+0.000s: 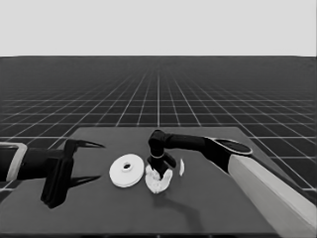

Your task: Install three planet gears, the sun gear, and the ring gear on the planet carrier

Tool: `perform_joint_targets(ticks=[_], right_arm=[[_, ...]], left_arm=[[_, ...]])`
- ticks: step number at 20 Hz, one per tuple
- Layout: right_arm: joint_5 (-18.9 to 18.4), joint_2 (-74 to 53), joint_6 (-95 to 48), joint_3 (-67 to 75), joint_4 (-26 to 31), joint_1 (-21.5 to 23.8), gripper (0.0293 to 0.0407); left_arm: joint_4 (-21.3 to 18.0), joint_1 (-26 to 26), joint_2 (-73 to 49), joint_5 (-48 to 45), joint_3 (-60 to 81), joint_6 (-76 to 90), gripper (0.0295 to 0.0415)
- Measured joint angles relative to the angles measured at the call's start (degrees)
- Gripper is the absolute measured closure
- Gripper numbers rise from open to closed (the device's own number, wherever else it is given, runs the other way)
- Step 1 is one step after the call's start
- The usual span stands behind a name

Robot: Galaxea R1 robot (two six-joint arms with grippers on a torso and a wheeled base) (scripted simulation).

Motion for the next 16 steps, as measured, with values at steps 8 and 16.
perform_joint_targets(ticks=[8,16], right_arm=[[0.0,0.0,4.8,0.0,0.0,0.0,0.0390],[0.0,0.0,9.6,0.0,0.0,0.0,0.0390]], left_arm=[[0.0,0.0,0.0,0.0,0.0,0.0,0.0326],[0.0,0.0,0.0,0.0,0.0,0.0,0.0326]])
